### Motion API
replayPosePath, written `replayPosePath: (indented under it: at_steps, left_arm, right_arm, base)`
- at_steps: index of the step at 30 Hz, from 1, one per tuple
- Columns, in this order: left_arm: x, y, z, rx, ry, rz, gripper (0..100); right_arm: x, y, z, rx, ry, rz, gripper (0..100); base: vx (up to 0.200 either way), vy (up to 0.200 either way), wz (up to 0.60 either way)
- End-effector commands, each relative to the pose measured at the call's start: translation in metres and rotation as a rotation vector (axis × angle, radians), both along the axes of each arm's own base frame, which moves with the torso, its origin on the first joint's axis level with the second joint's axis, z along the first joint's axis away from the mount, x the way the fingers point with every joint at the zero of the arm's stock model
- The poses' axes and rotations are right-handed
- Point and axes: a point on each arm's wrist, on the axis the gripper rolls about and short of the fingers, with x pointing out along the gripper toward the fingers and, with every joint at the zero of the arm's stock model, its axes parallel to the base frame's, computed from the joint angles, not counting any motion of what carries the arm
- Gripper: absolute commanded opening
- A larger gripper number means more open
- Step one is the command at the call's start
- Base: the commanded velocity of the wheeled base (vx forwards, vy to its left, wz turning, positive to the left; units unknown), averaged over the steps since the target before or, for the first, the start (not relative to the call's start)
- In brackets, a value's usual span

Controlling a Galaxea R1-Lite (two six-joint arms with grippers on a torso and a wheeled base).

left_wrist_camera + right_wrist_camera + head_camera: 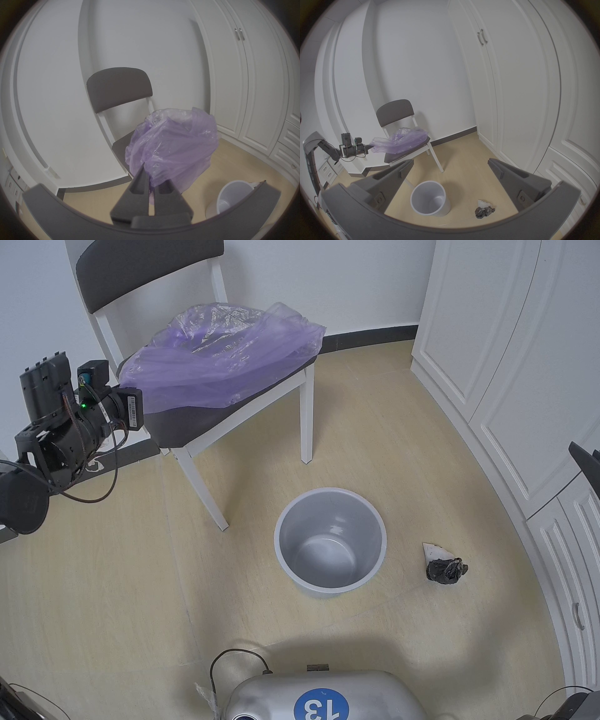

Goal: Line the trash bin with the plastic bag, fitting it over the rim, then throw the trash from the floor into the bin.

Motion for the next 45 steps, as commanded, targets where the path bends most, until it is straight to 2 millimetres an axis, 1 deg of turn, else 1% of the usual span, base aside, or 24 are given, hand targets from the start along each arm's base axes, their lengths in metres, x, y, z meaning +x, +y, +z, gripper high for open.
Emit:
replayPosePath:
  at_steps: [1,3,8,15,20,21,22,24,25,30,31,34,36,38,45]
  left_arm:
    - [-0.027,-0.005,0.033,0.002,-0.070,-0.037,0]
    - [-0.033,-0.008,0.040,0.020,-0.061,-0.049,0]
    - [-0.039,-0.009,0.047,0.048,-0.037,-0.055,0]
    - [-0.049,-0.024,0.064,0.085,-0.088,-0.106,0]
    - [-0.065,-0.036,0.079,0.088,-0.101,-0.161,0]
    - [-0.066,-0.037,0.080,0.088,-0.101,-0.166,0]
    - [-0.072,-0.043,0.084,0.084,-0.108,-0.196,0]
    - [-0.072,-0.043,0.084,0.084,-0.108,-0.196,0]
    - [-0.085,-0.053,0.089,0.091,-0.113,-0.221,0]
    - [-0.096,-0.071,0.095,0.087,-0.127,-0.247,0]
    - [-0.096,-0.072,0.095,0.086,-0.127,-0.247,0]
    - [-0.101,-0.082,0.096,0.076,-0.129,-0.263,0]
    - [-0.102,-0.084,0.096,0.074,-0.127,-0.262,0]
    - [-0.107,-0.087,0.101,0.058,-0.141,-0.262,0]
    - [-0.111,-0.086,0.106,0.025,-0.166,-0.243,0]
  right_arm:
    - [0.000,0.000,-0.001,-0.003,0.005,0.003,100]
    - [0.000,0.000,-0.001,-0.002,0.004,0.003,100]
    - [-0.001,0.000,-0.001,-0.002,-0.001,0.006,100]
    - [0.000,0.001,-0.008,-0.017,0.022,0.042,100]
    - [0.001,0.004,-0.012,-0.025,0.041,0.079,100]
    - [0.000,0.005,-0.013,-0.024,0.043,0.084,100]
    - [0.000,0.007,-0.012,-0.016,0.041,0.098,100]
    - [0.000,0.007,-0.012,-0.016,0.041,0.098,100]
    - [0.005,0.012,-0.015,-0.018,0.064,0.103,100]
    - [0.010,0.022,-0.022,-0.027,0.107,0.124,100]
    - [0.010,0.022,-0.022,-0.027,0.108,0.124,100]
    - [0.017,0.028,-0.025,-0.005,0.127,0.115,100]
    - [0.019,0.030,-0.026,0.006,0.128,0.118,100]
    - [0.026,0.033,-0.031,0.030,0.138,0.120,100]
    - [0.039,0.039,-0.043,0.037,0.166,0.100,100]
  base:
    - [0.000,0.000,0.00]
    - [0.000,0.000,0.00]
    - [0.000,0.000,0.00]
    - [0.000,0.000,0.00]
    - [0.000,0.000,0.00]
    - [0.000,0.000,0.00]
    - [0.000,0.000,0.00]
    - [0.000,0.000,0.00]
    - [0.000,0.000,0.00]
    - [0.000,0.000,0.00]
    - [0.000,0.000,0.00]
    - [0.000,0.000,0.00]
    - [0.000,0.000,0.00]
    - [0.000,0.000,0.00]
    - [0.000,0.000,0.00]
